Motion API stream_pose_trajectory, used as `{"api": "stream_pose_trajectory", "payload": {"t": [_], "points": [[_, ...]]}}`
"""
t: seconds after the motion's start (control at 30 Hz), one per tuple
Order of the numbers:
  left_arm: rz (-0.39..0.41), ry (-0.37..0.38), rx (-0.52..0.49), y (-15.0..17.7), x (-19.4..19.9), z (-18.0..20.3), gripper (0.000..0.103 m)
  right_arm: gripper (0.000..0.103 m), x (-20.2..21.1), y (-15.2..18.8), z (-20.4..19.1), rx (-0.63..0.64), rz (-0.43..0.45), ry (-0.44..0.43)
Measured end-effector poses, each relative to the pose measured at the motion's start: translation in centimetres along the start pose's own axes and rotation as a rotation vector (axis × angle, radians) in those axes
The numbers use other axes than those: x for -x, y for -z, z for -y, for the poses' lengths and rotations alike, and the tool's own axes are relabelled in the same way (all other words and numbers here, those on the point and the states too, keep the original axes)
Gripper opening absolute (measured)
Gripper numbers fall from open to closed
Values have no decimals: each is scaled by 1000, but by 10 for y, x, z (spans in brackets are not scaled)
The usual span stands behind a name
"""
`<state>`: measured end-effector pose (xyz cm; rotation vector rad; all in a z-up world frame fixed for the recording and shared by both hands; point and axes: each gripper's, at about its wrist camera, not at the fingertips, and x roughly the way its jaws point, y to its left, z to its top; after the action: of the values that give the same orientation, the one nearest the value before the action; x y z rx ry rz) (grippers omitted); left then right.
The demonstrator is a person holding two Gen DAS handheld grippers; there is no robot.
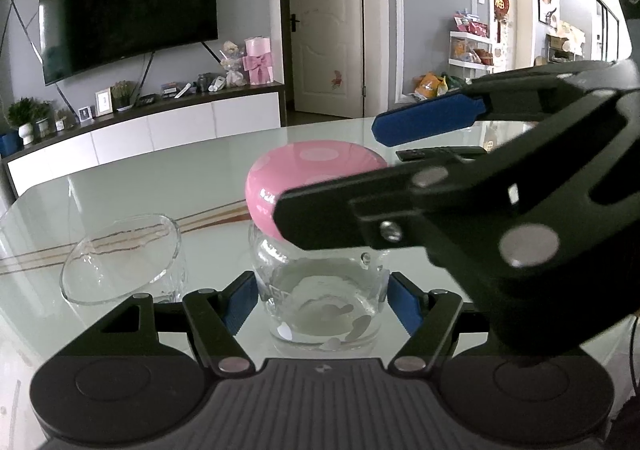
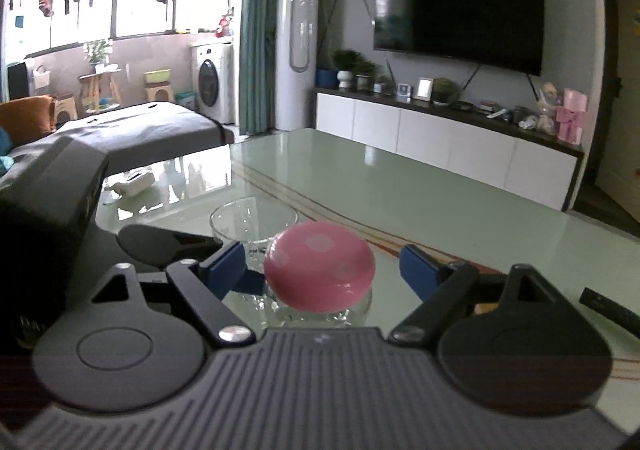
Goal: Unscrew bottle cap and pour
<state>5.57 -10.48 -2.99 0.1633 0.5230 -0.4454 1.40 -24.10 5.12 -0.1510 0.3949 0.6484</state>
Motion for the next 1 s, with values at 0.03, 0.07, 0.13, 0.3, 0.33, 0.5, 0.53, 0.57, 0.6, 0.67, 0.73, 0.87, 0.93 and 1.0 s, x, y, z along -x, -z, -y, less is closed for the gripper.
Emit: {"api": "stream_pose_trajectory", "payload": {"t": [0.03,0.07,0.13,0.3,0.33,0.5,0.53,0.57,0.6,0.67,0.73,0.87,0.93,1.0], "points": [[-1,0,1,0,0,0,75,85,-1,-1,-2,0,-2,4],[-2,0,2,0,0,0,75,83,-3,-2,-5,5,-6,8],[-5,0,3,0,-1,-1,75,81,-7,-2,-9,31,-22,21],[-8,-1,6,0,-1,-1,75,76,-11,-1,-12,36,-34,28],[-8,0,6,0,-1,-1,75,75,-11,0,-12,38,-36,31],[-5,-2,7,10,-1,4,75,67,-11,1,-14,47,-38,46],[-5,-2,8,10,-1,4,75,65,-11,1,-14,48,-39,46],[-5,-1,9,10,0,3,75,65,-11,1,-14,49,-39,47],[-5,-2,9,10,0,2,75,65,-11,1,-15,50,-39,47],[-5,-1,12,9,-1,-1,74,65,-11,1,-16,55,-39,44],[-6,-1,15,10,-1,-3,74,65,-10,1,-15,64,-37,34],[-9,-3,22,10,0,-1,74,65,-9,3,-11,72,-33,-1],[-9,-7,24,11,0,-1,74,65,-9,2,-8,70,-31,-21],[-10,-9,26,11,0,0,74,65,-8,2,-3,70,-26,-51]]}}
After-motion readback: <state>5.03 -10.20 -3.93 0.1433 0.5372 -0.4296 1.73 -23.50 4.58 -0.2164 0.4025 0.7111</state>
